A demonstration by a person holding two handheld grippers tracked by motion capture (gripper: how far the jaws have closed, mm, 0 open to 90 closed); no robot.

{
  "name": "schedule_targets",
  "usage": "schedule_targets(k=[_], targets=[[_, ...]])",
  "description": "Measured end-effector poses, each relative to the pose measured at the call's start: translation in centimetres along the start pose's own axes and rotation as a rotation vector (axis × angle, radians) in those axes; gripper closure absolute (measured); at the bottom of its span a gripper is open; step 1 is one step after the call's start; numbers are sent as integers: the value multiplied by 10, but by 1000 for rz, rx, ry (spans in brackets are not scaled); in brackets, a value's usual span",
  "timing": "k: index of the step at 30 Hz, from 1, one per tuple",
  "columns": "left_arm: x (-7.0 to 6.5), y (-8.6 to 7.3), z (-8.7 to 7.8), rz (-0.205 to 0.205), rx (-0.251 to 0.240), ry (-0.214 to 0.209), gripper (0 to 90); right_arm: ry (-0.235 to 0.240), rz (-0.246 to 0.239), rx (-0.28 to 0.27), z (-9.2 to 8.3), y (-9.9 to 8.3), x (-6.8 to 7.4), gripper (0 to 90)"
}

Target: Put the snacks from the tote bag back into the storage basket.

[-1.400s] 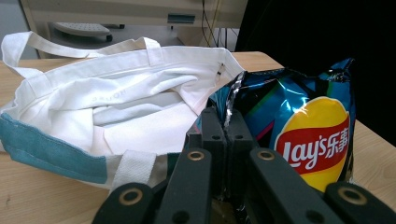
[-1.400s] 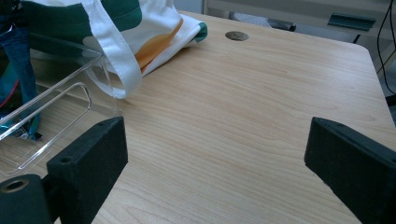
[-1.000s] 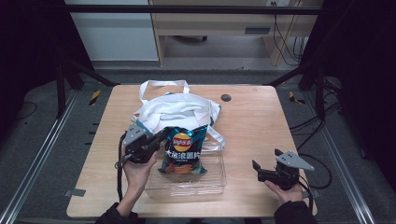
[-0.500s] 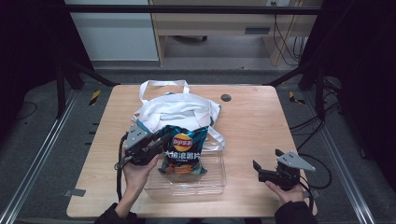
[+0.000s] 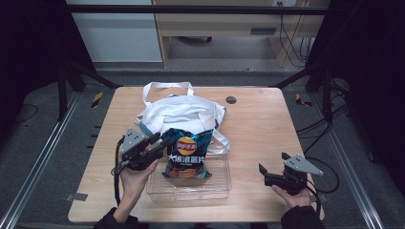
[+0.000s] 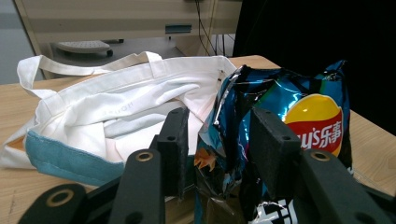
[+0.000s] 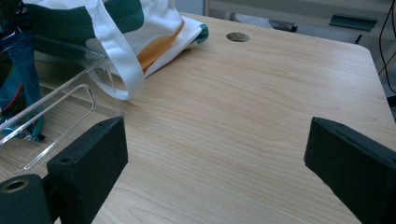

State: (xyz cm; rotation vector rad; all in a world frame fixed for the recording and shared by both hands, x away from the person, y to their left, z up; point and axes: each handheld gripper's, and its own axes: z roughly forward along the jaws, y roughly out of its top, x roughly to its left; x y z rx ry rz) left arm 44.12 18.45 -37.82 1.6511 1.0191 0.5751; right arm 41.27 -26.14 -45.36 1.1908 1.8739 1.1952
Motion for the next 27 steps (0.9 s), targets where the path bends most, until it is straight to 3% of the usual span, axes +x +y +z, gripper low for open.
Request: schedule_targets(k=[11,16,27], targets=[[2,-1,-15,35,-6,-48,489,-6,3,-6,-1,0,-1,62],[9,-9,-23,46,4,-44,458,-13,3,-5,-2,0,-1,61],[33,-29,-33,30,38,-11,416,-26,4,-2,-3,-1,-4,60]])
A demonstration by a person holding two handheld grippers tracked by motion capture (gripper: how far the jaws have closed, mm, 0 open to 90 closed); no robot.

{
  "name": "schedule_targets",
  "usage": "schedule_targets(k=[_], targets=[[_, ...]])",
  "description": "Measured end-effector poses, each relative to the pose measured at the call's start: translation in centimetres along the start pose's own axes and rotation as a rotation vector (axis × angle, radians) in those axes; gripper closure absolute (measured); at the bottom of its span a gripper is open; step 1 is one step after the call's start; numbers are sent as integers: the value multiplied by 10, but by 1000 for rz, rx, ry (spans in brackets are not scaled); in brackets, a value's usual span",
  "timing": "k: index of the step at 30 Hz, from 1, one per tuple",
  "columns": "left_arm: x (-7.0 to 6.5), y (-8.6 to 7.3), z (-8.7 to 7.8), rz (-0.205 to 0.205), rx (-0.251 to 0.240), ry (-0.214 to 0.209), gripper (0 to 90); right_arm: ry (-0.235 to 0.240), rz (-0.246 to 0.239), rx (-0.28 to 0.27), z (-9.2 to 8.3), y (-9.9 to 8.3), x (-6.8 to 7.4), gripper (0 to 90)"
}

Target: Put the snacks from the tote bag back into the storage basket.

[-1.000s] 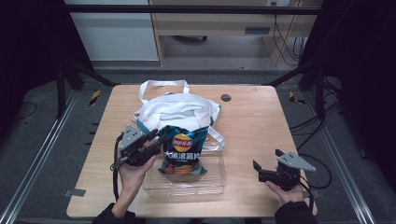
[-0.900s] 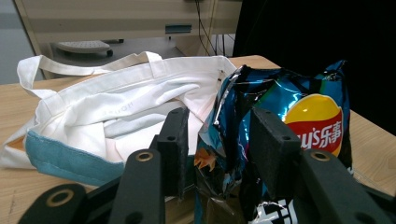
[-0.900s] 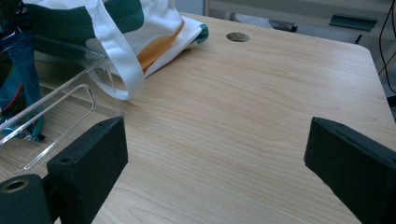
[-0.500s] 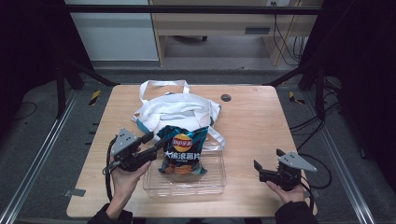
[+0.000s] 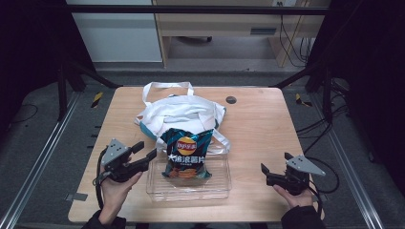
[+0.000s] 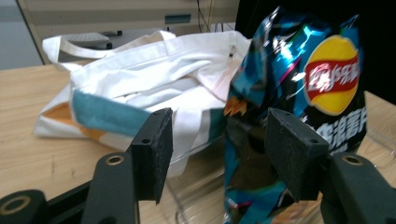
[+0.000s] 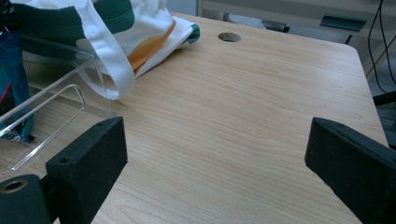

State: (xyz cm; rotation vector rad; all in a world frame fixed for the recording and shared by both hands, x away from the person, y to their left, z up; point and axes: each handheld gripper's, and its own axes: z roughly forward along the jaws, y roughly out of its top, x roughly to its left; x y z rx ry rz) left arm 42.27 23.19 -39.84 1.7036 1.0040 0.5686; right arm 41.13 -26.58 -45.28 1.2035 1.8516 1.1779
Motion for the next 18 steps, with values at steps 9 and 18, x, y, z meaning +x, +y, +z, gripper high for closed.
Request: schedule_targets(k=[9,18], targets=[[24,-29,-9,-4,30,64,379,-21,7,21,0,-1,-3,61],[52,-50,-5,-30,54,113,340,-48,11,41,1,-3,-9,62]])
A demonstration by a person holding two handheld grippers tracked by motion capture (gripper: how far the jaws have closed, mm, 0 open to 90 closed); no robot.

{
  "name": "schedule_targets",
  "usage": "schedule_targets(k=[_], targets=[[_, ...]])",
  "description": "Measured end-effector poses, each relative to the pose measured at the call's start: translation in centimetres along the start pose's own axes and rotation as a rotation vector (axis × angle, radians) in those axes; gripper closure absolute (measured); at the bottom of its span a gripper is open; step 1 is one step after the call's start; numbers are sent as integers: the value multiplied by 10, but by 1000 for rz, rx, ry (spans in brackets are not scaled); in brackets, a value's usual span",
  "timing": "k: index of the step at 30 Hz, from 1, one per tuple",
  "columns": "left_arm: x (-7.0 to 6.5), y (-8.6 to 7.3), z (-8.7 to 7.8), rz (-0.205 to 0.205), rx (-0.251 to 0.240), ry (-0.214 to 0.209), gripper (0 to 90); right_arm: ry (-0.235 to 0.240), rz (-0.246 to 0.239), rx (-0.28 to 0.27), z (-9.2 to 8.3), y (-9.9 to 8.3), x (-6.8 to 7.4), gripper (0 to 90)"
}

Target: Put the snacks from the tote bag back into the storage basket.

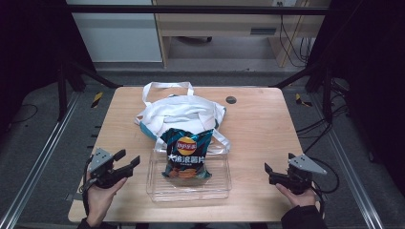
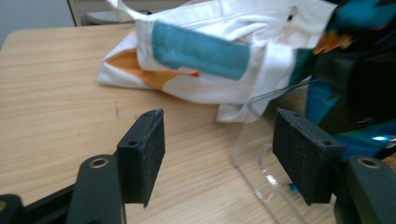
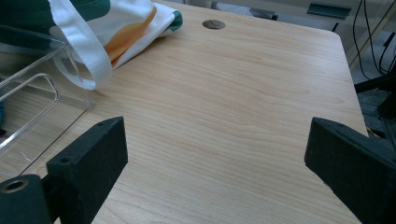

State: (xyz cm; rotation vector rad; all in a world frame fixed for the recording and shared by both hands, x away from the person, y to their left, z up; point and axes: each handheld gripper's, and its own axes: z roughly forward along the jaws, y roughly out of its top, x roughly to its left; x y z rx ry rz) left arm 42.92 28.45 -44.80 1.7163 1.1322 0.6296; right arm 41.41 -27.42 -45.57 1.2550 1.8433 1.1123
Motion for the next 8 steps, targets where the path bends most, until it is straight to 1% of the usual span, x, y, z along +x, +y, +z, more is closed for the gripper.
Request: schedule_targets(k=[4,8], targets=[[5,-5,7,13,40,15,320,-6,2,10,1,-1,-1,62],[5,-9,14,43,79,30,297,-11,1,21,2,-1,-1,62]])
